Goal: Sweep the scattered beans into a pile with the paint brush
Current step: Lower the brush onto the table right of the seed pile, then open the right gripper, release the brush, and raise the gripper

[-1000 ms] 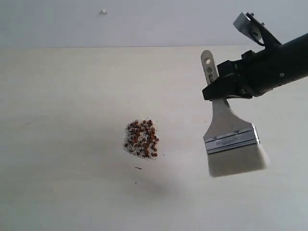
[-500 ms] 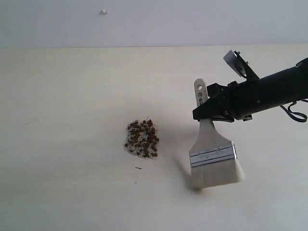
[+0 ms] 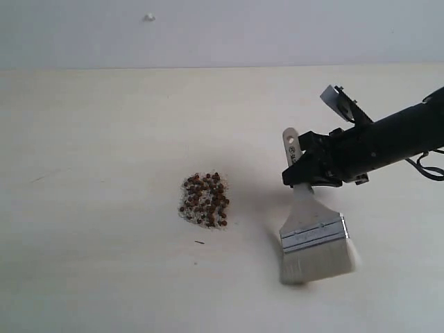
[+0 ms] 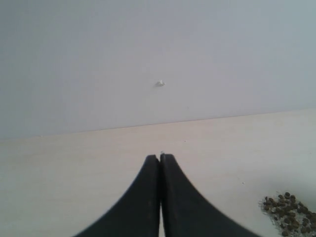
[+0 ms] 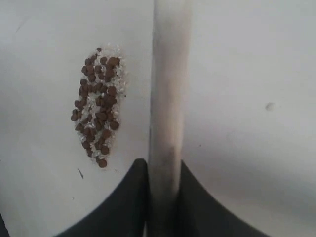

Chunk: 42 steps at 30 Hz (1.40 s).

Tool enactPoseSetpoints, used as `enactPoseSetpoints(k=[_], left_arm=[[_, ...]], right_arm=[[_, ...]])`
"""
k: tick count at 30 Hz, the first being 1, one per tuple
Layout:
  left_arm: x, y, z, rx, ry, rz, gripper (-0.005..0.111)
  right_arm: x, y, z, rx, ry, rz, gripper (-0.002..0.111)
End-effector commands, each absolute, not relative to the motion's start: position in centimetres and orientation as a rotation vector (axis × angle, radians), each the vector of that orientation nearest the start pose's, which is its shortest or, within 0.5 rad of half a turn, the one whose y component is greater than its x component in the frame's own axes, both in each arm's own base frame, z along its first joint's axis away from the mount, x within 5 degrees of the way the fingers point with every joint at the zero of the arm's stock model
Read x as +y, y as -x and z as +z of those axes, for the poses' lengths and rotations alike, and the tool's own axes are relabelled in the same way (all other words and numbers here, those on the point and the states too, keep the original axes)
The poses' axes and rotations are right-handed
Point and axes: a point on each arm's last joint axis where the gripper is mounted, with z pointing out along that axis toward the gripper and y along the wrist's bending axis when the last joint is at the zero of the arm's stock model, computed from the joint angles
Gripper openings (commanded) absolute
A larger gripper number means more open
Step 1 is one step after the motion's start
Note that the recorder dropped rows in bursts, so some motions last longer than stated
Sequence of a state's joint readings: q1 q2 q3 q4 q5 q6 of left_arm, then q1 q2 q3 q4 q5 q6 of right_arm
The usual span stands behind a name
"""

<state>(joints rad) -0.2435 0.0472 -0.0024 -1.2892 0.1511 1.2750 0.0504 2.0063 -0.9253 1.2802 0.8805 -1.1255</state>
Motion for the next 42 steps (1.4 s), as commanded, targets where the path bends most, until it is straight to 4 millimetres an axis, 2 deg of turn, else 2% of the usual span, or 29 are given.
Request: enactPoseSetpoints(k=[1,4,7,12,16,21,24,30,32,37,42], left_arm=[[-2.7,-5.4,20.7,1.549,-0.292,-0.322,0.000],[-2.7,-5.4,20.7,1.549,-0.292,-0.322,0.000],[-2.7,-5.4,20.7,1.549,-0.292,-0.322,0.000],[-2.7,-5.4,20.7,1.549,-0.292,-0.322,0.000],[-2.7,-5.4,20.7,1.549,-0.292,-0.322,0.000],[-2.7,-5.4,20.7,1.549,-0.292,-0.322,0.000],[-2.7,-5.4,20.7,1.549,-0.292,-0.322,0.000],[-2.7,-5.4,20.7,1.549,-0.292,-0.322,0.000],[-2.7,-5.4,20.7,1.549,-0.292,-0.322,0.000],[-2.7,-5.4,20.7,1.549,-0.292,-0.322,0.000],[-2.7,-5.4,20.7,1.549,-0.292,-0.322,0.000]], right_arm=[[8.1,-32.0,10.3,2.698,0.212,1.163,0.034],[8.1,-32.0,10.3,2.698,0.218,1.161,0.053],[8.1,-32.0,10.3,2.698,0.216,1.155,0.063],[8.0,-32.1,10.3,2.698,0.216,1.135,0.064],[7.9,-31.8,10.8,2.703,0.292,1.117,0.064],[7.5,-32.4,13.0,2.687,0.345,1.010,0.064],[7.5,-32.7,15.1,2.631,0.357,0.987,0.057],[7.6,-31.7,18.7,2.529,0.421,0.967,0.011],[7.5,-31.2,19.5,2.488,0.434,0.933,0.000],[7.2,-29.0,20.1,2.358,0.383,0.880,0.000],[6.9,-24.9,19.7,2.176,0.284,0.866,0.000]])
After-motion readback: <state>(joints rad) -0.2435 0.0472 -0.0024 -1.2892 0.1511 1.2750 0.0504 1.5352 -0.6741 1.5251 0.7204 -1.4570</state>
